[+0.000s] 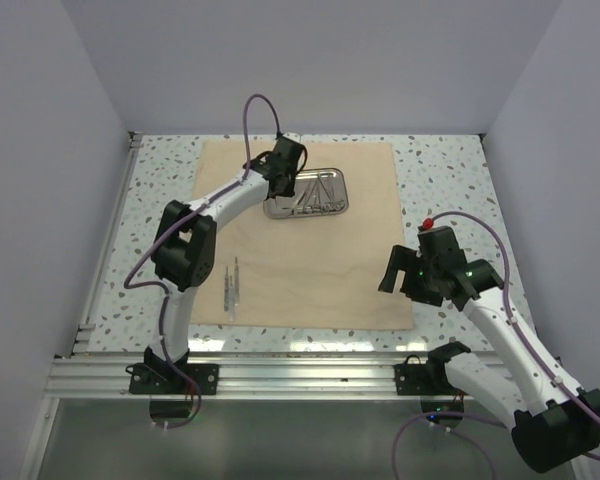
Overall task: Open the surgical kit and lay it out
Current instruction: Pick up the medical item from the container.
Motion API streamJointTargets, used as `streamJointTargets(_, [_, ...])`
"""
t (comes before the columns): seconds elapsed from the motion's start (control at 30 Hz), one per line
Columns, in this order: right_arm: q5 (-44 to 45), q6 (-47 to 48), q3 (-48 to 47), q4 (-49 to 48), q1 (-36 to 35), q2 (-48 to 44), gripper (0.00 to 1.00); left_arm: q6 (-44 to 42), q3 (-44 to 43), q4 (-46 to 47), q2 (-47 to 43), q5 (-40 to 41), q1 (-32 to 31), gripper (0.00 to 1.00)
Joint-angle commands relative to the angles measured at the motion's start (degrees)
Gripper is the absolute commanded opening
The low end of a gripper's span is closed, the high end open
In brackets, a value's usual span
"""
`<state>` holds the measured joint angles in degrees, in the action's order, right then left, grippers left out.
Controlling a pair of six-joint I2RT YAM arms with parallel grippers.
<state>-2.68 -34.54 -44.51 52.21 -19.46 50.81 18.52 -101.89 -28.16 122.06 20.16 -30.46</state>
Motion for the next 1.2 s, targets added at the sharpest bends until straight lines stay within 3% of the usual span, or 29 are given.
streamJointTargets(0.0, [1.97,-1.14,-0.58,2.72,0.21,-0.88,0.89,-2.35,-2.01,-0.32,0.64,-1.97,-0.22,0.36])
streamJointTargets(0.1, [2.33,-1.49,-0.31,2.46,0.21,-0.53,0.89,-3.23,1.50,2.75,-0.15,-4.42,-0.22,0.36])
streamJointTargets(0.3, [2.50,-1.93,-0.58,1.06,0.13,1.84,0.89,-5.16,5.38,5.84,-0.95,-9.44,-0.22,0.52])
streamJointTargets(1.17, [2.59,-0.44,-1.37,-0.88,0.21,6.50,0.90,-6.04,7.58,7.07,3.71,-9.00,-0.22,0.46])
